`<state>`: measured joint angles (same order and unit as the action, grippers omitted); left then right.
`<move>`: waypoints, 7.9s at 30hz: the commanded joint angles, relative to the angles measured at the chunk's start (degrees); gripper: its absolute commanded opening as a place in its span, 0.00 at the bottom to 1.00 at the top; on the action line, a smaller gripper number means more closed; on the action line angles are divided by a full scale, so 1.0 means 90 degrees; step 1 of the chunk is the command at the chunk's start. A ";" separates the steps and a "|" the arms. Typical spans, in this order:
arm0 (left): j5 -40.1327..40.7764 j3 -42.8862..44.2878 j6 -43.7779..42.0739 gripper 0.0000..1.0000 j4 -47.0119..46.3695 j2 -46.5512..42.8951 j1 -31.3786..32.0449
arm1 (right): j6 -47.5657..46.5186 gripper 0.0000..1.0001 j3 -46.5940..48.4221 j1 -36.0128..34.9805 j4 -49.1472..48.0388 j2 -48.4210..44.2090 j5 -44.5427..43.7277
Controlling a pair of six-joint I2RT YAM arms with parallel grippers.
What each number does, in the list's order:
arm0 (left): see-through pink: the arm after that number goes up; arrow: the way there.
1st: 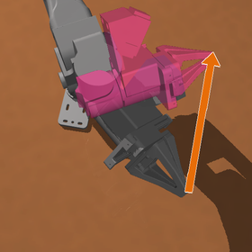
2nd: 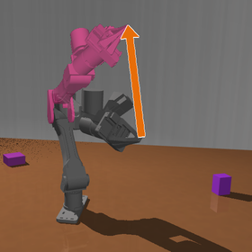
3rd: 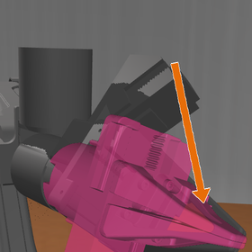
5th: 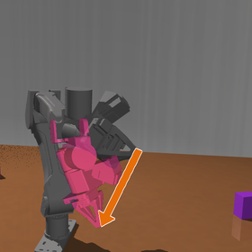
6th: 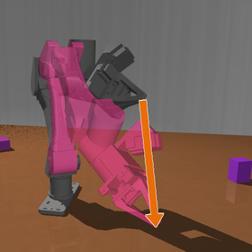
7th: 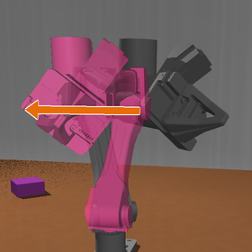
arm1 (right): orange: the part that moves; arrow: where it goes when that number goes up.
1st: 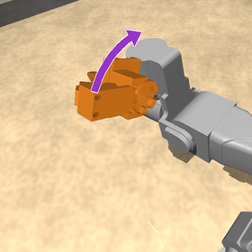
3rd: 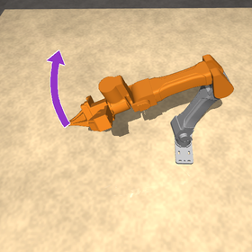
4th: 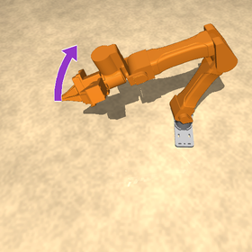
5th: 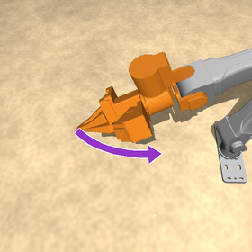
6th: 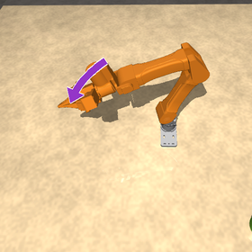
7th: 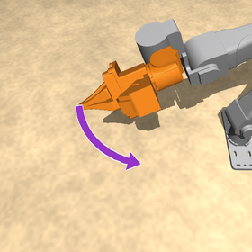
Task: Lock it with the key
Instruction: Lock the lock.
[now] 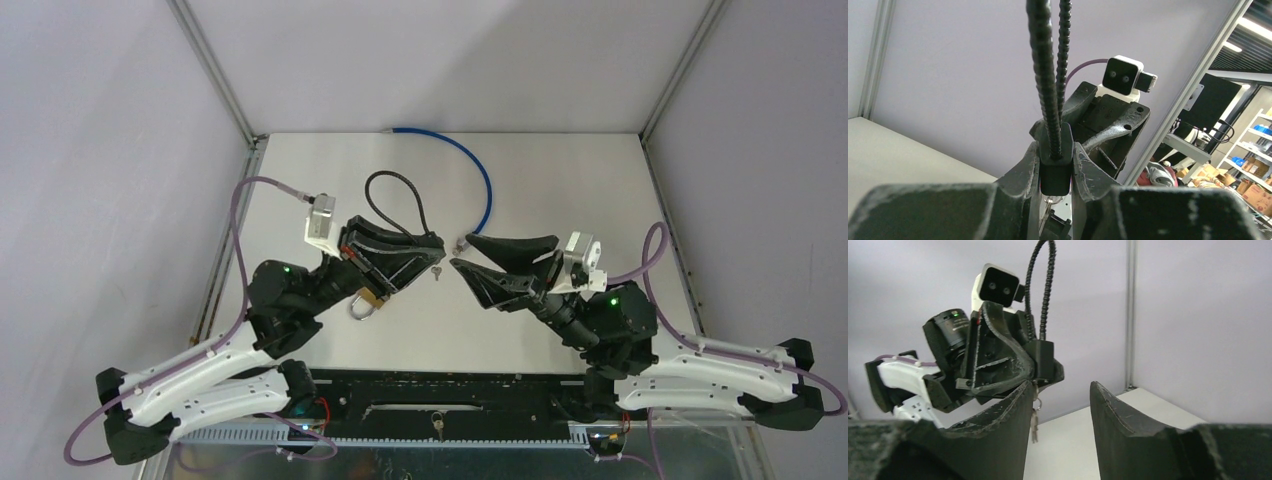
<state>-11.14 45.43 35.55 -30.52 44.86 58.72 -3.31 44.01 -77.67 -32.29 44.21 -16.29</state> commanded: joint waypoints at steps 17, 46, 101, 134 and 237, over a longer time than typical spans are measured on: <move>-0.0179 0.0043 -0.0044 0.00 -0.0406 0.0037 0.0028 | 0.0926 0.37 0.0003 0.0448 -0.0003 0.0360 0.1286; -0.0047 -0.0038 -0.0014 0.00 -0.0361 0.0072 0.0028 | 0.0744 0.23 0.0003 0.0481 -0.0100 0.0459 0.1391; 0.0261 0.0031 -0.0723 0.00 0.0285 0.0013 -0.0020 | -0.1576 0.47 0.0430 -0.0342 0.2234 -0.0362 0.0262; -0.1352 0.0351 -0.1363 0.00 0.0640 0.0129 -0.0020 | -0.0523 0.32 0.0403 0.0609 0.2796 -0.0560 0.2525; -0.1772 -0.0324 -0.0405 0.00 -0.1384 0.0171 0.0068 | 0.0822 0.35 -0.0320 0.0807 0.0055 -0.0139 0.3158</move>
<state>-25.69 41.78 31.11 -39.59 46.74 59.13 3.14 40.97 -70.63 -28.27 42.65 11.84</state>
